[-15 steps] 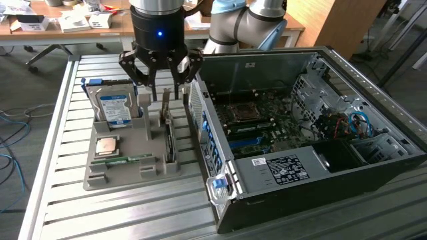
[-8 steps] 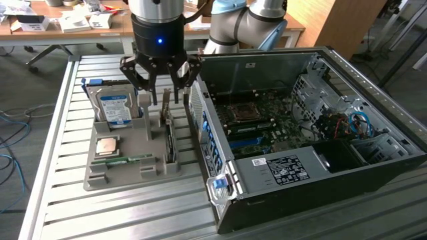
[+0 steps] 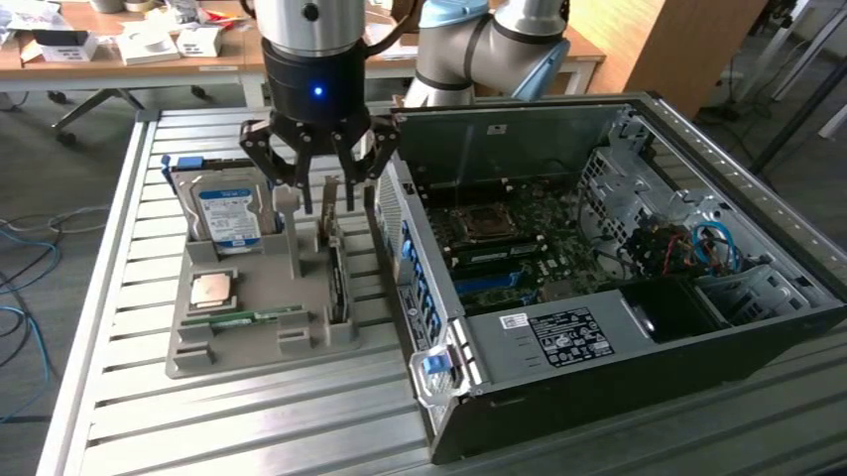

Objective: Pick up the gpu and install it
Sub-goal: 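Pick up the gpu and move the gpu toward the slot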

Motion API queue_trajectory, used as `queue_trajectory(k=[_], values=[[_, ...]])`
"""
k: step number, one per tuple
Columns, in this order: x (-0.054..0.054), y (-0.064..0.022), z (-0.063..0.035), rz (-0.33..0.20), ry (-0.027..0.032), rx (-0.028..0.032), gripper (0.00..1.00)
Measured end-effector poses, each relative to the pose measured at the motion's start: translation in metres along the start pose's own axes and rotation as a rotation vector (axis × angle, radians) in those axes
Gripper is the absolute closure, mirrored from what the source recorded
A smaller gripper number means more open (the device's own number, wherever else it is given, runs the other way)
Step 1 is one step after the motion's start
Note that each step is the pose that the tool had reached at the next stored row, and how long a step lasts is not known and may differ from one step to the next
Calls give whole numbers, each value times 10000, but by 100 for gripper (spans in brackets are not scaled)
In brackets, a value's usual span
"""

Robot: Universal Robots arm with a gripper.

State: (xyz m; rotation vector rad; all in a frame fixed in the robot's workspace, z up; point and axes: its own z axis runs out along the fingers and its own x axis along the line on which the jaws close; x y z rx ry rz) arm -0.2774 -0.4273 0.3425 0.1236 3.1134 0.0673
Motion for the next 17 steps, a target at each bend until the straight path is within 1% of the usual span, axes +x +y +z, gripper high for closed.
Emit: queue_trajectory(k=[5, 10, 17], values=[[1, -2, 35, 8, -1, -1, 53], [1, -4, 102, 15, -2, -1, 53], [-4, -4, 110, 14, -4, -3, 53]])
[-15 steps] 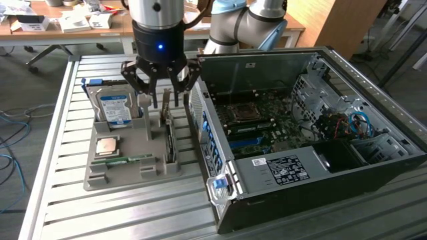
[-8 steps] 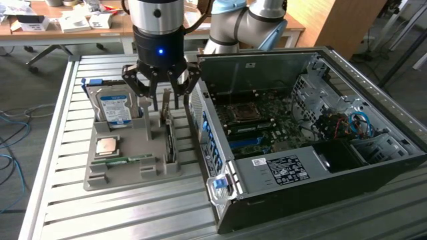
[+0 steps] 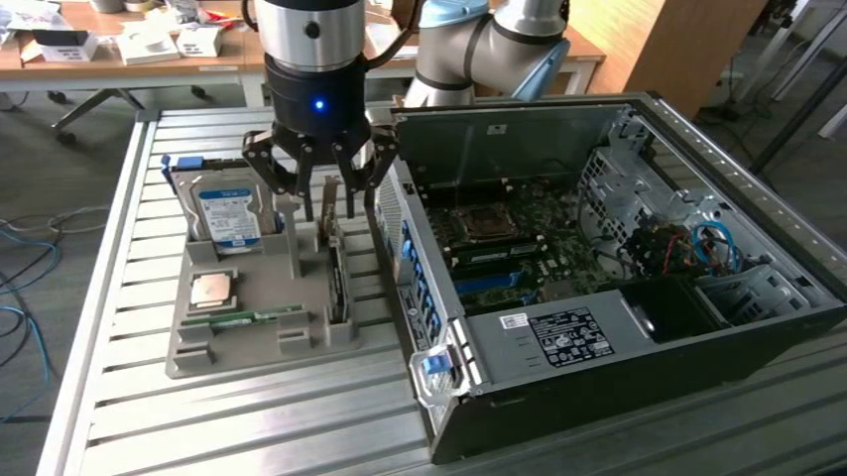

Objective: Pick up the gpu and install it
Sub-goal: 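Pick up the gpu and move the gpu toward the slot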

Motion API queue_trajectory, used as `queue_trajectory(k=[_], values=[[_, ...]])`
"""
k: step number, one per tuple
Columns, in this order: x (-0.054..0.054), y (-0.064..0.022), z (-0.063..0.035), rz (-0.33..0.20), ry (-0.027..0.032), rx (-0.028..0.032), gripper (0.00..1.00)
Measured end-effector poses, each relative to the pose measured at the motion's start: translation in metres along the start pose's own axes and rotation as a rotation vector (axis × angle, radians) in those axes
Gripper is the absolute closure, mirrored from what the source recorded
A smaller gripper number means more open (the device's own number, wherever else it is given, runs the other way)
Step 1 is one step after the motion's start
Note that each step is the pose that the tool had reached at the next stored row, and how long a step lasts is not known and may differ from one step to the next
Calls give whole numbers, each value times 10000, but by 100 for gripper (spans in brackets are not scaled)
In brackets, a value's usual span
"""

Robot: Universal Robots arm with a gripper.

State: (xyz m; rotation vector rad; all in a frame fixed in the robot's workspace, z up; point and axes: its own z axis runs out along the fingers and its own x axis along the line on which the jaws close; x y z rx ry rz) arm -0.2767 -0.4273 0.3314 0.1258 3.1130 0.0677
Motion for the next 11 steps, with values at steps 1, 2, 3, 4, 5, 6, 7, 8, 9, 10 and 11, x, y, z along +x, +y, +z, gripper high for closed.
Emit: queue_trajectory(k=[1, 2, 3, 4, 5, 6, 7, 8, 9, 10, 11], values=[[-9, 1, 2, -1, 0, -1, 53], [-18, 1, 3, 1, 1, 1, 53], [-26, 2, 4, 1, 2, 2, 53], [-31, 2, 6, 1, 1, 1, 53], [-31, 2, 9, 14, 1, 1, 53], [-32, 2, 11, 47, 0, 4, 53], [-32, 2, 14, 95, -2, 5, 53], [-32, 2, 18, 145, -4, 5, 53], [-32, 2, 22, 192, -6, 7, 53], [-33, 2, 28, 229, -8, 7, 53], [-32, 1, 36, 268, -10, 8, 53]])
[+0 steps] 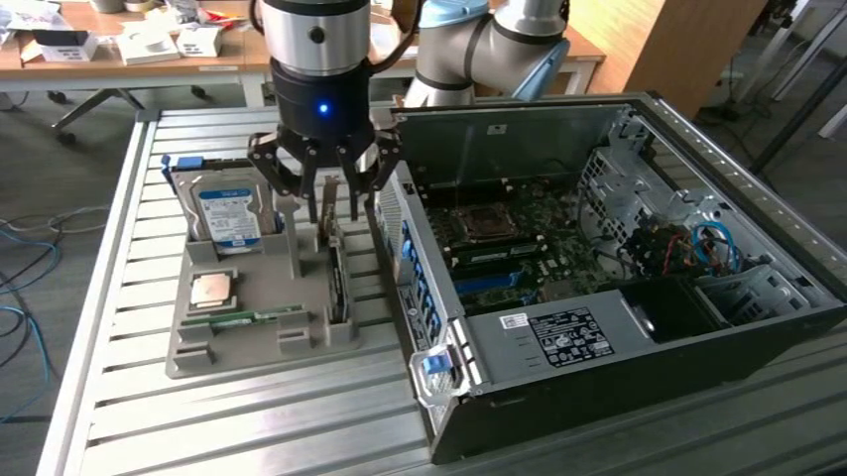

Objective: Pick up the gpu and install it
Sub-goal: 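Pick up the gpu and move the gpu toward the slot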

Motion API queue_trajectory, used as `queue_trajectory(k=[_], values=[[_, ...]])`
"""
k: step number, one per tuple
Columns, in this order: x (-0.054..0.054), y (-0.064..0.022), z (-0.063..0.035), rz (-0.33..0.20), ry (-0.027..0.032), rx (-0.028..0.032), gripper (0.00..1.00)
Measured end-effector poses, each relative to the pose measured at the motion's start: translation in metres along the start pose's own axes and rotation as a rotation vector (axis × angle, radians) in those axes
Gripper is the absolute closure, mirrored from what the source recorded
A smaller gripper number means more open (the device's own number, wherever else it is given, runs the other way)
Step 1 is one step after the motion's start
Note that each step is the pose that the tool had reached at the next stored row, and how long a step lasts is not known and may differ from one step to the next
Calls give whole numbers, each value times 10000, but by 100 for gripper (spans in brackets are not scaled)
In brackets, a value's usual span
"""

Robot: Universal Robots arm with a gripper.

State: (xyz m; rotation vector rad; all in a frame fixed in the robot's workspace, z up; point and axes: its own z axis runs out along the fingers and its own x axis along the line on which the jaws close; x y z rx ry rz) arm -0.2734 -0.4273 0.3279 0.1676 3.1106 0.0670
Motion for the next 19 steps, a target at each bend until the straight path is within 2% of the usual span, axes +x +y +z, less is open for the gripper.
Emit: queue_trajectory(k=[7, 19], values=[[1, -3, 79, 266, -12, 6, 53], [5, -10, 234, 376, -17, 9, 53]])
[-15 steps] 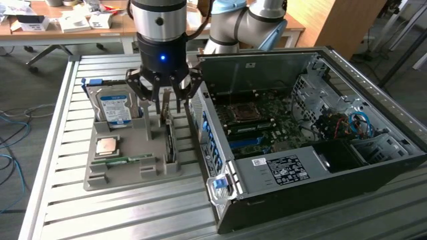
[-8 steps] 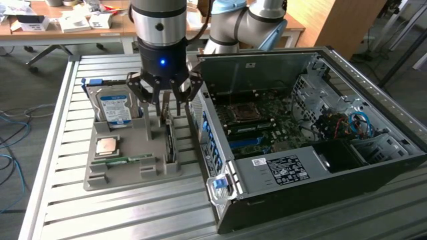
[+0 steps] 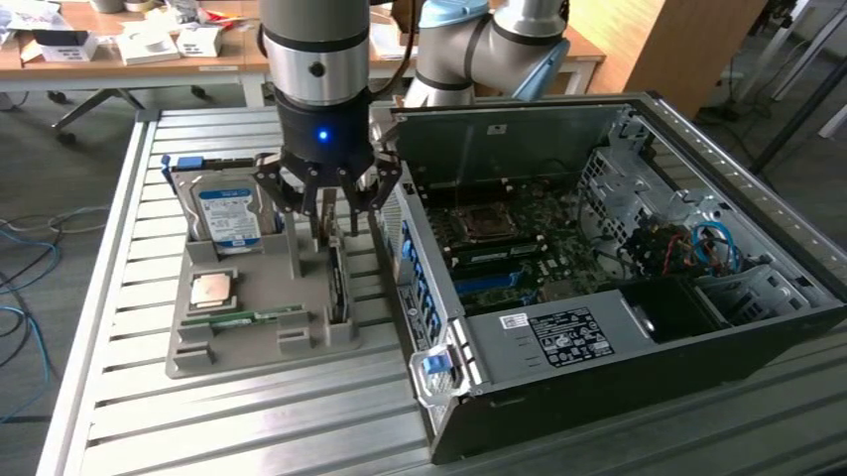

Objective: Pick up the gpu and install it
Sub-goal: 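Pick up the gpu and move the gpu toward the slot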

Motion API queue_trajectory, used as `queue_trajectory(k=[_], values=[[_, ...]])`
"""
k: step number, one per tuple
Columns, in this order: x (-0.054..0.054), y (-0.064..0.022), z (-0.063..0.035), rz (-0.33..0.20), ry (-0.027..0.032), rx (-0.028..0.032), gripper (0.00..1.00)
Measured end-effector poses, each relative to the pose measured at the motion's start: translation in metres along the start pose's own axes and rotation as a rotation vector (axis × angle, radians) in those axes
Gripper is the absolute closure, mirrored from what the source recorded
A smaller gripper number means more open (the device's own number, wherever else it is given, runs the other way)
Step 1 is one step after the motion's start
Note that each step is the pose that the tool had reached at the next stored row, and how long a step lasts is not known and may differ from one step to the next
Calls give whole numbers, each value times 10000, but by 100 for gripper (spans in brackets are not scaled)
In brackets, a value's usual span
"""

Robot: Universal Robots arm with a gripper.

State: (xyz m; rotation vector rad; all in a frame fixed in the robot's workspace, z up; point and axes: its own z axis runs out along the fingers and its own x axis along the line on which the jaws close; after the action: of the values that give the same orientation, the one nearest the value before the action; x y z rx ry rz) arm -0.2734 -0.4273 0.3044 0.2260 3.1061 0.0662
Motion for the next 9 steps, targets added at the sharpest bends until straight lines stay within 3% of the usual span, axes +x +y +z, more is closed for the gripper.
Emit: queue_trajectory(k=[9], values=[[15, 12, 11, 2, -2, -2, 53]])
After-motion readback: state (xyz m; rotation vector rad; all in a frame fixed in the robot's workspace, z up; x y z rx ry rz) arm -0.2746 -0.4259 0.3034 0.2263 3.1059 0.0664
